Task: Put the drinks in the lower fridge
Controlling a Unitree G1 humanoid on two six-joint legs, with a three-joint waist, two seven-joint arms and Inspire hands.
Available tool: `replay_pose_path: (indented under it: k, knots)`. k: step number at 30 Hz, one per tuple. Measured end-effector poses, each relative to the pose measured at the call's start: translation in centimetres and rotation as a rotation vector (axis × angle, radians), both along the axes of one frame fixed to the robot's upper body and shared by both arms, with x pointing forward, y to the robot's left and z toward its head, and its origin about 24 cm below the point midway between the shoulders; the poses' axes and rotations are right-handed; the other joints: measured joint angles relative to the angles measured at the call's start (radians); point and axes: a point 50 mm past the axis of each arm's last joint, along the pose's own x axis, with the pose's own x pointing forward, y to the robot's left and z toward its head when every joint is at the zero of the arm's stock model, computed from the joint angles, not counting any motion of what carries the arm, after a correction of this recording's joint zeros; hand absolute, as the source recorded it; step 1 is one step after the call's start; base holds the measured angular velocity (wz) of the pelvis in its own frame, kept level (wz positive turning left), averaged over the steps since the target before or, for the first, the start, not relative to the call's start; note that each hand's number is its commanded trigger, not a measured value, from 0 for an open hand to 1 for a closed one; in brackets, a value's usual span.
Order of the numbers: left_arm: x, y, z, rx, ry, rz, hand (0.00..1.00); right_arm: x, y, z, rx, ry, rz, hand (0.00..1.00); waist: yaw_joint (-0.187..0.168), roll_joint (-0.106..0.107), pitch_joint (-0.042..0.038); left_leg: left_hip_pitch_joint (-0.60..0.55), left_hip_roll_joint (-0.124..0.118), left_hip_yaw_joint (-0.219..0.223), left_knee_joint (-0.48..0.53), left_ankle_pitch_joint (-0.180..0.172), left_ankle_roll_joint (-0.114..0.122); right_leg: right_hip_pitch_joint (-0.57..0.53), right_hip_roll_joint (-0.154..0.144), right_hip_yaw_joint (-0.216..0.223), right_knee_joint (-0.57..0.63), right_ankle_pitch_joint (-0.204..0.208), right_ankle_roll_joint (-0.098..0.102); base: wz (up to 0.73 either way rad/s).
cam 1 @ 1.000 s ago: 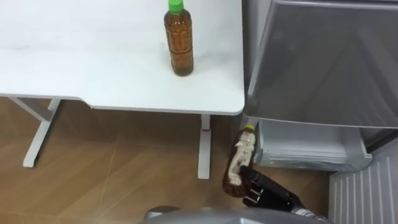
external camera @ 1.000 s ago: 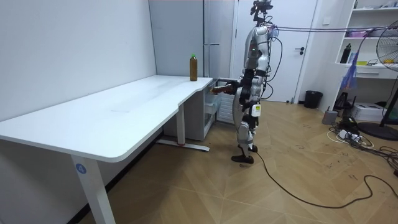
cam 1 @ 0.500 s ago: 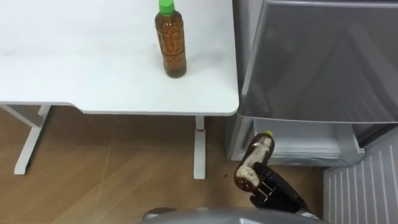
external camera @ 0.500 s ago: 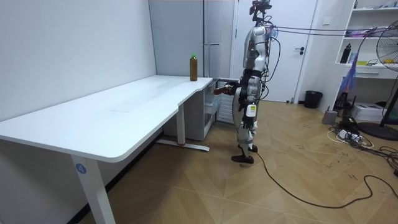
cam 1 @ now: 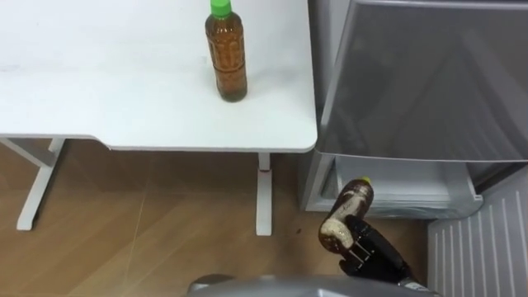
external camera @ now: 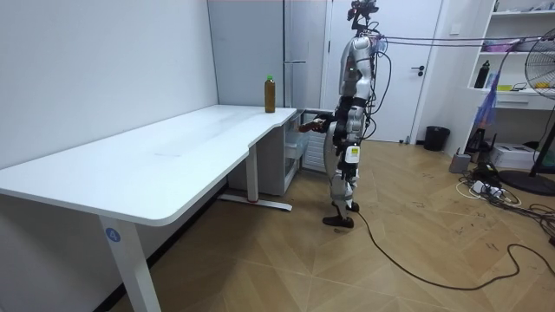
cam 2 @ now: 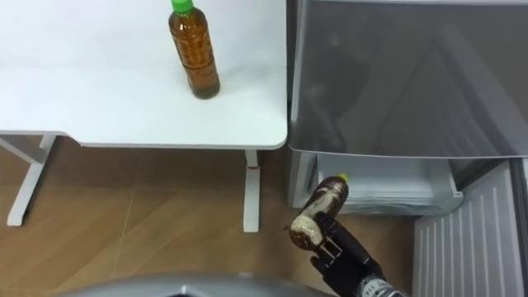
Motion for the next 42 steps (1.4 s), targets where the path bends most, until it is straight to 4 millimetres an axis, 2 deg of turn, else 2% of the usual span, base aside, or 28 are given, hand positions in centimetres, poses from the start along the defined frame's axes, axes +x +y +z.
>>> replay_pose_path:
  k: [5,9,12,17,22,25,28,30,35,39,42]
  knots:
    - [0.0,0.6,0.2,-0.006,-0.003,-0.024,0.00,0.7,-1.5,0.4,-0.036,-0.014,-0.051,1.00,0.002,-0.002,0.0005,-0.013,0.001,-0.004,0.009,0.000,0.000,-0.002,-0.001,-0.010,-0.004,-0.001,0.001,0.06]
    - [0.3,1.2,0.3,0.004,-0.013,-0.028,0.00,2.4,-2.5,0.9,-0.031,-0.059,-0.137,1.00,-0.007,0.000,0.0007,-0.028,-0.002,-0.010,0.018,0.000,0.000,-0.007,0.000,-0.013,-0.011,0.000,0.000,0.05]
    - [1.4,1.3,0.3,0.003,-0.034,-0.040,0.00,4.3,-3.2,1.3,-0.028,-0.093,-0.198,1.00,-0.021,0.002,0.0009,-0.056,-0.004,-0.022,0.031,0.000,0.000,-0.035,0.000,-0.020,-0.002,0.000,-0.001,0.11]
    - [3.0,1.8,0.4,0.006,-0.087,-0.066,0.00,6.5,-4.2,2.1,-0.056,-0.130,-0.220,1.00,-0.026,0.003,0.0008,-0.105,-0.005,-0.036,0.045,0.001,0.000,-0.066,-0.001,-0.040,0.006,0.001,-0.001,0.09]
    - [5.5,2.9,0.9,0.035,-0.135,-0.149,0.00,9.1,-5.0,2.8,-0.070,-0.133,-0.274,1.00,-0.033,0.000,0.0025,-0.175,-0.007,-0.057,0.062,0.008,0.001,-0.136,-0.002,-0.047,0.030,0.002,-0.003,0.07]
    - [5.5,3.3,1.0,0.036,-0.126,-0.192,0.00,10.6,-5.1,3.4,-0.068,-0.162,-0.267,1.00,-0.033,-0.003,0.0050,-0.214,-0.006,-0.056,0.065,0.014,0.002,-0.184,-0.006,-0.051,0.050,0.002,-0.004,0.00]
    - [5.6,3.3,1.0,0.035,-0.123,-0.214,0.00,11.2,-5.7,3.9,-0.079,-0.174,-0.268,1.00,-0.027,-0.004,0.0052,-0.256,-0.005,-0.055,0.078,0.017,0.007,-0.223,-0.012,-0.055,0.059,0.002,-0.003,0.01]
    - [5.6,3.4,1.0,0.035,-0.118,-0.224,0.00,11.9,-6.0,4.2,-0.084,-0.173,-0.273,1.00,-0.035,-0.003,0.0062,-0.277,-0.006,-0.059,0.079,0.022,0.011,-0.249,-0.017,-0.062,0.076,0.002,-0.003,0.06]
    - [6.2,3.1,1.0,0.014,-0.129,-0.262,0.00,13.7,-7.1,5.4,-0.103,-0.191,-0.307,1.00,-0.032,-0.005,0.0105,-0.346,-0.015,-0.061,0.080,0.042,0.020,-0.331,-0.031,-0.062,0.109,0.003,-0.001,0.03]
    - [8.2,2.9,1.0,0.000,-0.177,-0.289,0.00,15.1,-7.6,6.3,-0.108,-0.202,-0.323,1.00,-0.023,-0.008,0.0267,-0.407,-0.016,-0.060,0.099,0.054,0.022,-0.400,-0.037,-0.062,0.147,0.003,-0.001,0.00]
    - [9.5,2.6,1.1,-0.005,-0.205,-0.314,0.00,16.3,-8.1,7.3,-0.128,-0.219,-0.336,1.00,-0.021,-0.004,0.0283,-0.467,-0.017,-0.058,0.118,0.063,0.025,-0.466,-0.043,-0.064,0.185,0.003,-0.002,0.00]
